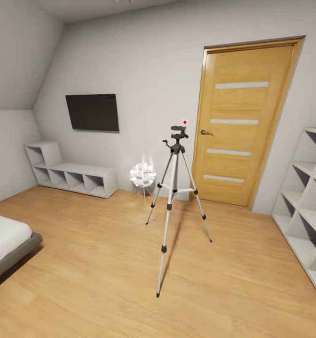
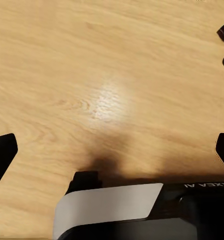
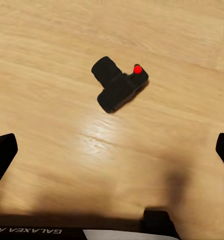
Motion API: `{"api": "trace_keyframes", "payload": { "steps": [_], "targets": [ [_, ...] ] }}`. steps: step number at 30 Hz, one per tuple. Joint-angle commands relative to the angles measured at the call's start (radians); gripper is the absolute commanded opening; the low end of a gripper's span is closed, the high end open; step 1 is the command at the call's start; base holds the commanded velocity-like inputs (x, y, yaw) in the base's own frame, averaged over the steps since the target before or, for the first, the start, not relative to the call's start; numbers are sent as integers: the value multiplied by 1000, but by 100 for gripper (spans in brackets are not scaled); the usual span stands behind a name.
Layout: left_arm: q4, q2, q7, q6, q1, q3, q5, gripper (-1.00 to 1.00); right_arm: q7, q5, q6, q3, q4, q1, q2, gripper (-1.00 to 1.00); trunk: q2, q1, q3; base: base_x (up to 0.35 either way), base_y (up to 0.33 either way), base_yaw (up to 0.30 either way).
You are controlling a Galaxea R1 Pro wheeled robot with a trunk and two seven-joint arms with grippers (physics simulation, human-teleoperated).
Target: Attach the digital camera to the camera tripod in the bedroom.
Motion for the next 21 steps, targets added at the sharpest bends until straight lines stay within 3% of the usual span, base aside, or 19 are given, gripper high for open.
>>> {"api": "trace_keyframes", "payload": {
  "steps": [1,9,21],
  "targets": [
    [-1,0,0,-1,0,-1,-1,100,0,0,-3,0,1,0,0,100,0,0,-1,0,-207,262],
    [-1,0,0,-1,0,-1,-1,100,0,0,-3,0,1,0,0,100,0,0,-1,0,-76,176],
    [-1,0,0,-1,0,-1,-1,100,0,0,-3,0,1,0,-1,100,0,0,-3,0,-72,21]
  ]
}}
